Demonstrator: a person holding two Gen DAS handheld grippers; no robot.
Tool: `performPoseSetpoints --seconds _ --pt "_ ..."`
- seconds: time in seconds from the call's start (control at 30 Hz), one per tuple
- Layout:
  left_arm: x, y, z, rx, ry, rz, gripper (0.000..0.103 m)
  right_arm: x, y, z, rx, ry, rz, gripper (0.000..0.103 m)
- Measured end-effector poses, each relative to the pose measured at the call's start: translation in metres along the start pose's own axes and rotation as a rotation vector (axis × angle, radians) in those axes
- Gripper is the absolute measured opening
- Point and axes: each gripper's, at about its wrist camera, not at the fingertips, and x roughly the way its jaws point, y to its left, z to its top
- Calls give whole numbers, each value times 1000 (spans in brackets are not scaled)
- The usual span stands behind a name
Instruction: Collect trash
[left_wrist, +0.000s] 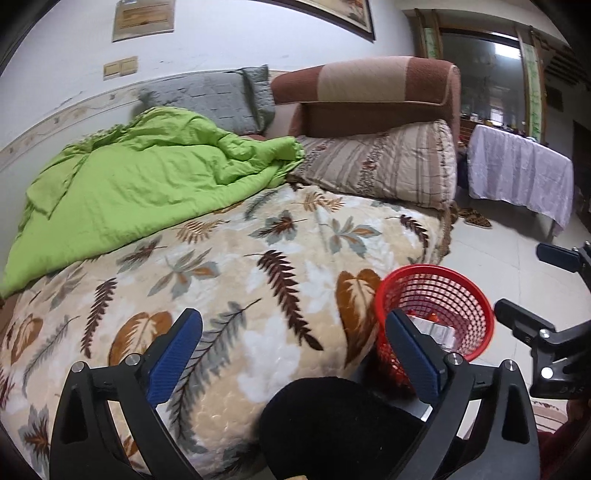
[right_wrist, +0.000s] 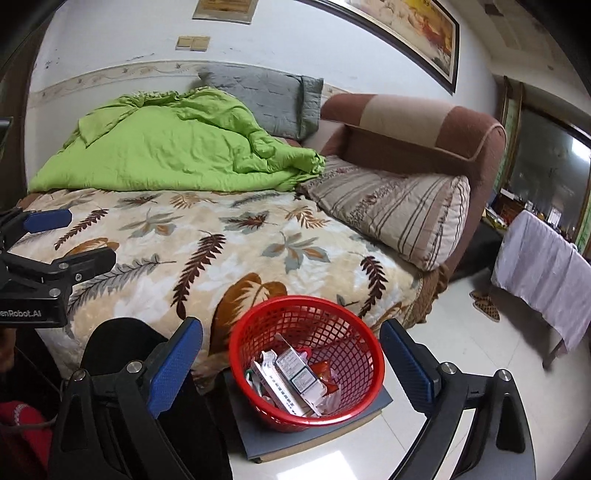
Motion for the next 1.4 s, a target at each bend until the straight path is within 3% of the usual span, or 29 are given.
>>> performPoseSetpoints --seconds 0.37,0.57,0.83,1.4 --pt "-9 -3 3 3 -66 67 103 6 2 0 15 13 17 98" --pt "-6 -6 5 12 -43 24 103 9 -4 -1 39 25 18 98" --pt "-5 -11 5 46 -43 63 103 13 -6 -2 43 33 19 98" --pt "-2 -5 2 14 -15 41 103 16 -5 -4 44 46 20 98"
